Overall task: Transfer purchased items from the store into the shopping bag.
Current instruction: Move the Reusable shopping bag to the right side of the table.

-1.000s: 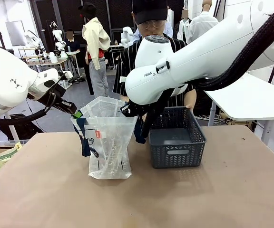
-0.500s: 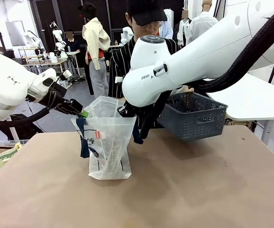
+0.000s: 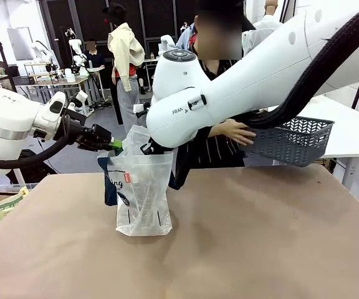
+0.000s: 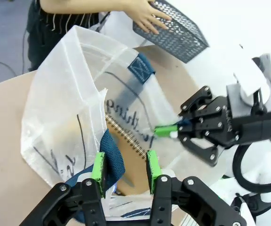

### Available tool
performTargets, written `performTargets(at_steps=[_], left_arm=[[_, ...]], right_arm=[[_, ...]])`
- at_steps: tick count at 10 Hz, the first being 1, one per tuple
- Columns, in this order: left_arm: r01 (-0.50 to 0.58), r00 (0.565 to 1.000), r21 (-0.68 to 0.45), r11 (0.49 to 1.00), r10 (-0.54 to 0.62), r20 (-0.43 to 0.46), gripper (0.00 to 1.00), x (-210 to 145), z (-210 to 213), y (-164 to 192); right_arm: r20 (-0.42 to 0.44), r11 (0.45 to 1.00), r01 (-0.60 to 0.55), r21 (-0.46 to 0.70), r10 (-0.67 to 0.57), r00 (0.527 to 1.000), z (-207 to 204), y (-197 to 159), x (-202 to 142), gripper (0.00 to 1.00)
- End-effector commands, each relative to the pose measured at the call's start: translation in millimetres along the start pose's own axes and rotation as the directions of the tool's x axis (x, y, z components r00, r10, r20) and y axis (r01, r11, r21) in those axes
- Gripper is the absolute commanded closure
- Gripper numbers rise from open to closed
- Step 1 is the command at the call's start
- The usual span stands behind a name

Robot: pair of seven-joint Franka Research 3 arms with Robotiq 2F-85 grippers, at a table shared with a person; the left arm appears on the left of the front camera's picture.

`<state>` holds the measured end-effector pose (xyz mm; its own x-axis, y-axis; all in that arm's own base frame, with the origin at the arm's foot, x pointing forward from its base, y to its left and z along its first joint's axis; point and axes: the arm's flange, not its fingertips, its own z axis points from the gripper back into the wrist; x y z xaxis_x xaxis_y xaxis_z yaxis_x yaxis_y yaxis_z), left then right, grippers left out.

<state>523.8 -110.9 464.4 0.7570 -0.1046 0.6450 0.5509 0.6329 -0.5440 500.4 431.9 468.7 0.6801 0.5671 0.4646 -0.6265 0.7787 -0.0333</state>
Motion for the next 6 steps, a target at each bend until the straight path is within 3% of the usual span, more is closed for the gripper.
performTargets(at_steps=[1,6], left_arm=[[-0.019,0.999,-0.07,0.997,0.022,0.047,0.55,9.0,-23.1,16.7],[-0.072,0.985,-0.145,0.987,0.093,0.146,0.55,11.4,-37.6,22.1]], right_arm=[[0.008,0.999,-0.049,-0.003,0.049,0.999,-7.1,15.4,13.5,1.0],[-0.015,0.989,-0.146,0.02,0.146,0.989,-19.5,48.5,20.3,1.0]])
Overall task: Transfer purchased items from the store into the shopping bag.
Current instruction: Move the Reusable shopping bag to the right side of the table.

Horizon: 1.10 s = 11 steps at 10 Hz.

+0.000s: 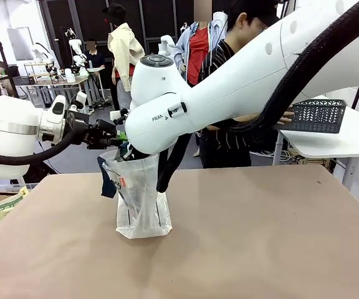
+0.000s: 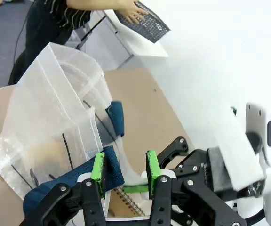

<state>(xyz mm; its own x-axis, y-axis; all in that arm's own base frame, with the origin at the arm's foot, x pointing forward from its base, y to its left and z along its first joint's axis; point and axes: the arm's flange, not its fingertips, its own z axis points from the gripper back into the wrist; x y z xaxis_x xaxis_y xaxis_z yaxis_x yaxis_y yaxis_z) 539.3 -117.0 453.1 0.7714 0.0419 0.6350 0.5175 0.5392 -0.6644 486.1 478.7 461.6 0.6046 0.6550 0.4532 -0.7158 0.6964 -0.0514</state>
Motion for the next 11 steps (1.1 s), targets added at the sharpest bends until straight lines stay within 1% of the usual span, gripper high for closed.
performTargets(at_steps=[1,2,3,4,5,7,8,10,11], left_arm=[[0.014,0.999,-0.027,1.0,-0.013,0.037,0.55,5.4,-24.3,13.4],[0.015,1.0,-0.018,1.0,-0.014,0.024,0.55,4.5,-28.4,12.1],[0.013,1.0,0.02,1.0,-0.013,0.019,0.55,4.1,-31.6,10.1],[0.03,1.0,0.084,0.996,-0.03,-0.003,0.55,6.5,-37.7,6.4],[0.03,1.0,0.084,0.996,-0.03,-0.003,0.55,6.5,-37.7,6.4],[0.058,0.998,0.157,0.986,-0.054,-0.031,0.55,6.0,-45.0,-0.3],[0.059,0.998,0.196,0.979,-0.052,-0.038,0.55,5.9,-48.7,-3.5],[0.04,0.998,0.228,0.973,-0.029,-0.052,0.55,8.7,-51.6,0.0],[0.019,0.999,0.251,0.968,-0.006,-0.051,0.58,10.6,-52.2,5.1]], right_arm=[[-0.006,0.999,-0.037,-0.015,0.037,0.999,-6.2,7.4,7.8,1.0],[0.0,0.999,-0.049,-0.012,0.049,0.999,-4.5,14.7,8.5,1.0],[0.006,0.998,-0.063,-0.012,0.063,0.998,-3.0,22.1,9.1,1.0],[0.024,0.996,-0.089,-0.003,0.089,0.996,-3.1,29.6,12.3,1.0],[0.024,0.996,-0.089,-0.003,0.089,0.996,-3.1,29.6,12.3,1.0],[0.024,0.996,-0.093,-0.006,0.093,0.995,-4.2,33.1,13.5,1.0],[0.03,0.995,-0.096,-0.003,0.096,0.995,-4.0,36.4,14.4,1.0],[0.033,0.995,-0.099,-0.008,0.099,0.995,-3.5,37.8,14.0,1.0],[0.037,0.995,-0.095,-0.01,0.095,0.995,-3.5,35.9,14.1,1.0]])
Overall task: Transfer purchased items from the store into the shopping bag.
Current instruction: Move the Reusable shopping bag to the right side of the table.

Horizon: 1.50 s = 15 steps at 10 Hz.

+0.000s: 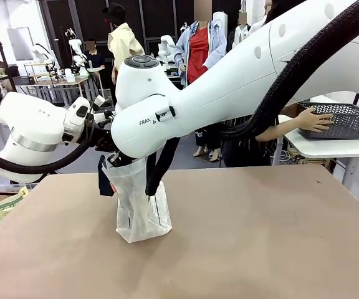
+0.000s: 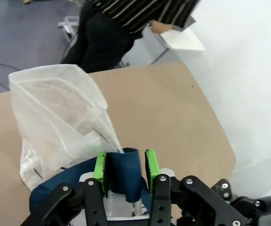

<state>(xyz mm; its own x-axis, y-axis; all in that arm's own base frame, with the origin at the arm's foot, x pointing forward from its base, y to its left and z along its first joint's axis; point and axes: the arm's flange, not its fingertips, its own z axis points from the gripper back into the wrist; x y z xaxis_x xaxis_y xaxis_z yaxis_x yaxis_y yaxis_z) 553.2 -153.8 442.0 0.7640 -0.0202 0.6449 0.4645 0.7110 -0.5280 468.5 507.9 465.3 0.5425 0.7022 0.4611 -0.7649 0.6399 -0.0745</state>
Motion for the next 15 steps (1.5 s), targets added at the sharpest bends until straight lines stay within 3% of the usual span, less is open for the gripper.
performTargets(at_steps=[1,2,3,14,15], left_arm=[[-0.055,0.998,0.046,0.997,0.056,-0.029,0.78,8.8,-15.1,8.8],[-0.069,0.997,0.07,0.995,0.071,-0.037,0.97,7.9,-15.9,8.0],[-0.087,0.995,0.08,0.993,0.091,-0.045,1.0,8.0,-16.8,8.5],[-0.121,0.989,0.089,0.989,0.127,-0.075,1.0,9.7,-14.9,14.3],[-0.123,0.989,0.089,0.988,0.13,-0.072,1.0,9.6,-14.9,14.6]], right_arm=[[0.023,1.0,-0.016,-0.022,0.016,1.0,-3.6,2.1,3.4,1.0],[0.024,1.0,-0.013,-0.021,0.014,1.0,-2.7,3.8,2.4,1.0],[0.022,1.0,-0.015,-0.022,0.016,1.0,-2.1,4.3,1.9,1.0],[0.059,0.999,0.027,-0.036,-0.025,0.998,2.3,-1.5,-2.2,1.0],[0.059,0.999,0.027,-0.037,-0.025,0.998,5.7,-1.8,-3.4,0.8]])
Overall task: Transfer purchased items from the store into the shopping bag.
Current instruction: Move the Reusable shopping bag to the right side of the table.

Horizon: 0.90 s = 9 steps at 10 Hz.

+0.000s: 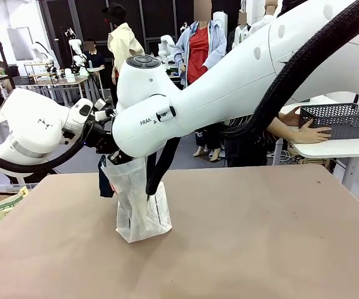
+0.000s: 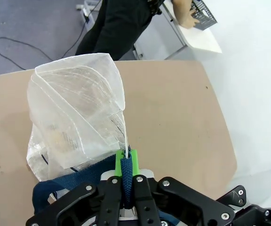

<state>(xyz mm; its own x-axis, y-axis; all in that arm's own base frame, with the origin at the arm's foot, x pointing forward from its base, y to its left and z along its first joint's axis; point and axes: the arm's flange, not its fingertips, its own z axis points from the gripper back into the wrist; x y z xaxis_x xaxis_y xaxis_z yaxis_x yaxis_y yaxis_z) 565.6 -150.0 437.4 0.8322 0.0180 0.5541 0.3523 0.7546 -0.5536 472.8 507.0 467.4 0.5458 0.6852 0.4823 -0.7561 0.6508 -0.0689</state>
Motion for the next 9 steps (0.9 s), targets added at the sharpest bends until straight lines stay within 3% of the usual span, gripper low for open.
performTargets(at_steps=[1,4,9], left_arm=[[-0.019,1.0,0.02,1.0,0.019,-0.02,1.0,4.6,-9.4,3.2],[-0.024,0.999,0.017,1.0,0.024,-0.023,1.0,3.6,-9.7,3.7],[-0.031,0.999,0.015,0.999,0.032,-0.024,1.0,2.4,-7.2,6.2]], right_arm=[[0.046,0.999,0.029,-0.036,-0.028,0.999,10.6,0.6,-7.2,0.6],[0.077,0.999,0.049,-0.017,-0.047,0.996,32.0,2.5,-17.1,0.01],[0.132,0.982,0.159,-0.098,-0.146,0.981,94.8,-15.9,-51.6,0.0]])
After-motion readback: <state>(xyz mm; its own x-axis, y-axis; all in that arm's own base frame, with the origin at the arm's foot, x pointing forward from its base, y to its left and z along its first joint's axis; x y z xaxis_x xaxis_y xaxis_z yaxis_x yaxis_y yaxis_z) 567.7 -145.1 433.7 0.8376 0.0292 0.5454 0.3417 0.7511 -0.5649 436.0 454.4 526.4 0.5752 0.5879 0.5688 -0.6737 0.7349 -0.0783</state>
